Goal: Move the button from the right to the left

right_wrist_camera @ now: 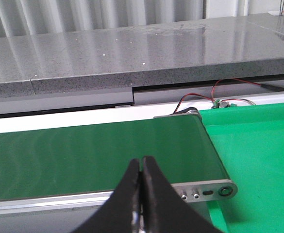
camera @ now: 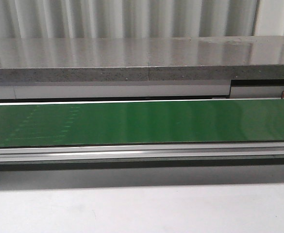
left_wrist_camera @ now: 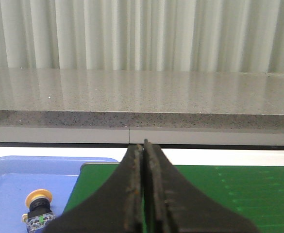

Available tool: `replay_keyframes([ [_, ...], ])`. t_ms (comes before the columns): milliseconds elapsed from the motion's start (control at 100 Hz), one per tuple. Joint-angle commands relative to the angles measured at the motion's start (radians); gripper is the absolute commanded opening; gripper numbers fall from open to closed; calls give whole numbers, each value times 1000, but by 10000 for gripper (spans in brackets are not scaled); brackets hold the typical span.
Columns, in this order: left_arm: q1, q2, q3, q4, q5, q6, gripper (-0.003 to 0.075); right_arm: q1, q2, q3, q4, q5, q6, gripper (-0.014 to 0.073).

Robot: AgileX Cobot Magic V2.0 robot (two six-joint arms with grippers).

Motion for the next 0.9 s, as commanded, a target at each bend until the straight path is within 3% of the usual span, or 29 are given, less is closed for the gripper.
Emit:
replay_keyframes([
  [0, -7, -33, 26, -1, -79, -6, -20, 1, -14, -6, -2, -121, 1, -67],
  [290, -7, -33, 26, -1, -79, -6, -20, 1, -14, 69, -1, -261, 43, -67],
  [890, -7, -33, 26, -1, -79, -6, -20, 1, -14, 68, -1, -262, 44, -67],
])
